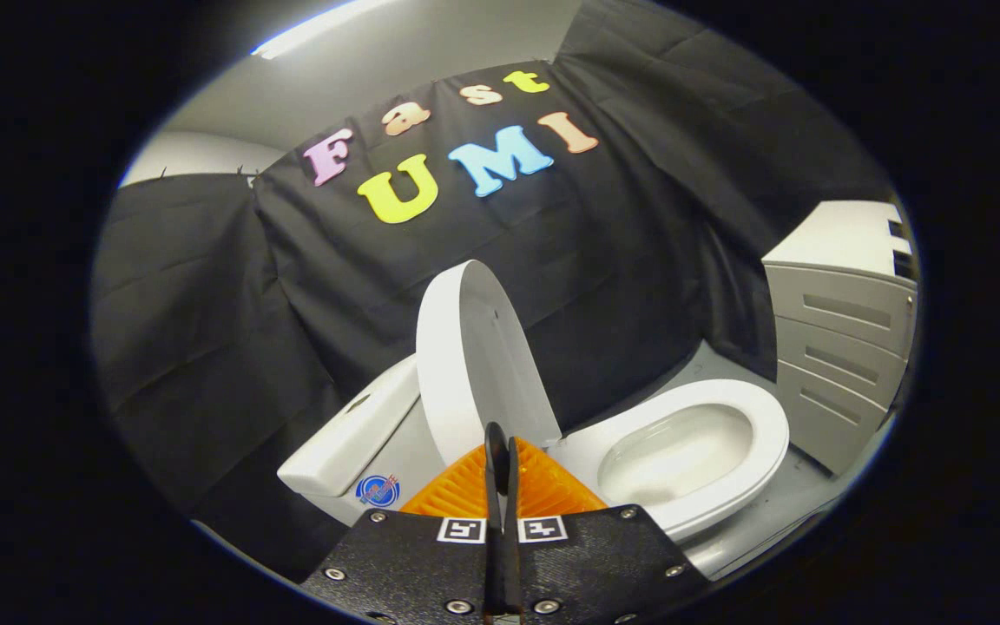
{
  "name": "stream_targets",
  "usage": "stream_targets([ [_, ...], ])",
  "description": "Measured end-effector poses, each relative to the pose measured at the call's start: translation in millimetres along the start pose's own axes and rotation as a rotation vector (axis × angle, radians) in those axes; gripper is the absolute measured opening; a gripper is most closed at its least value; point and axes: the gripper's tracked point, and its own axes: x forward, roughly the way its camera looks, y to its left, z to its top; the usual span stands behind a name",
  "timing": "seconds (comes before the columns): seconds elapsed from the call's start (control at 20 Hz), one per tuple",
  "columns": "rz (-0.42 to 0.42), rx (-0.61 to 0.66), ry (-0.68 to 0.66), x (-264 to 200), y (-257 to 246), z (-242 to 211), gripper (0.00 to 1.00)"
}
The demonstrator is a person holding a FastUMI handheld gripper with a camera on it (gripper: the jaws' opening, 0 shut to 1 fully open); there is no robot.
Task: Open the toilet lid.
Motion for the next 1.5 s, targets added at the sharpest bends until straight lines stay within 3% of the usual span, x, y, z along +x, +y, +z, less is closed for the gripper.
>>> stream_targets([
  [0.55,0.104,-0.209,0.02,9,59,-22,0.0],
  [1.2,0.15,-0.437,0.023,13,92,-40,0.0],
  [1.45,0.162,-0.394,0.011,13,86,-37,0.0],
  [1.5,0.175,-0.383,0.015,14,88,-37,0.04],
])
